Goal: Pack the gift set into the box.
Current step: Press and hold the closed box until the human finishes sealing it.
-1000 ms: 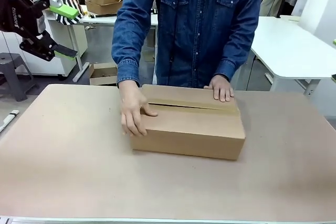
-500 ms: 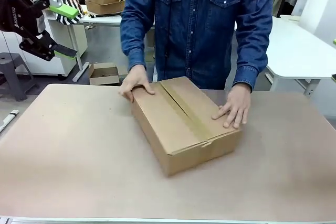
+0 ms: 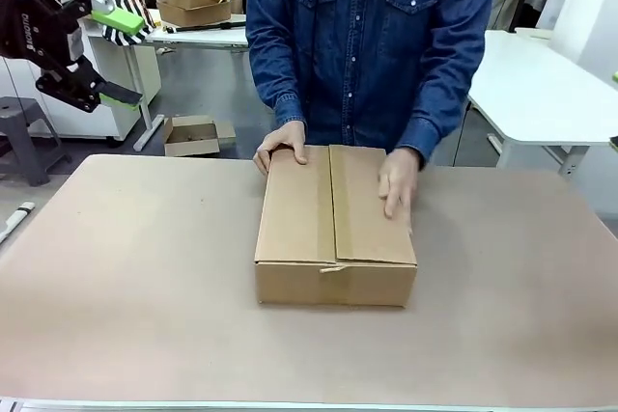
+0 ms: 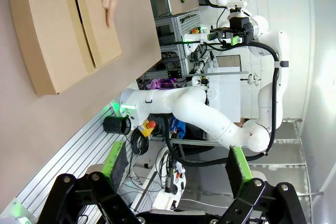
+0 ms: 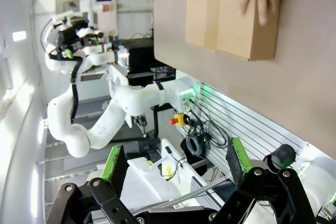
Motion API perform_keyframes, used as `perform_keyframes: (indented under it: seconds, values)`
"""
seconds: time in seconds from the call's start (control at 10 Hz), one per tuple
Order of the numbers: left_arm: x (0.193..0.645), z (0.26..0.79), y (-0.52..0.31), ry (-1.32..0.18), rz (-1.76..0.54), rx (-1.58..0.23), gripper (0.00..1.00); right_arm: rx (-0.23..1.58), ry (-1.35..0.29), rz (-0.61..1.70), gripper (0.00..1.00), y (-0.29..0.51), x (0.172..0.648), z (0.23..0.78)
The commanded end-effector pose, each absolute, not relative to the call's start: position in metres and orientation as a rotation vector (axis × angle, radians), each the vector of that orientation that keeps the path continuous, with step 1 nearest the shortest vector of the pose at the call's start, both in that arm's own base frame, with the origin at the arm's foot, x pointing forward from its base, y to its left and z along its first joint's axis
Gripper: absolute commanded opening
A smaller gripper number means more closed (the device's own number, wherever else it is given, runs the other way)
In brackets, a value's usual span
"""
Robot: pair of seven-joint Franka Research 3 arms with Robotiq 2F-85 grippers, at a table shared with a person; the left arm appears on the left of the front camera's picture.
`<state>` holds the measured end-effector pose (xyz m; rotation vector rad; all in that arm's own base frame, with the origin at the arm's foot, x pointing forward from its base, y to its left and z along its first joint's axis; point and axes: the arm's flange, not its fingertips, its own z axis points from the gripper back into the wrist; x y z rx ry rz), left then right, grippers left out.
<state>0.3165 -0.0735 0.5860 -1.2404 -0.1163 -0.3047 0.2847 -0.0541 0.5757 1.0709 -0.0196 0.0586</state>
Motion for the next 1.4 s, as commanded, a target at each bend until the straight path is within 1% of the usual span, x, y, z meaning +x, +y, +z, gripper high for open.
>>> perform_keyframes:
  seconds: [0.0, 1.3]
  values:
    - [0.3153, 0.5877, -0.0739, -0.115, -0.296, -1.250, 1.00, 1.060, -0.034, 0.080, 1.00, -0.0552, 0.2848, 0.5732]
    - [0.3153, 0.5877, -0.0739, -0.115, -0.296, -1.250, 1.00, 1.060, -0.034, 0.080, 1.00, -0.0552, 0.2848, 0.5732]
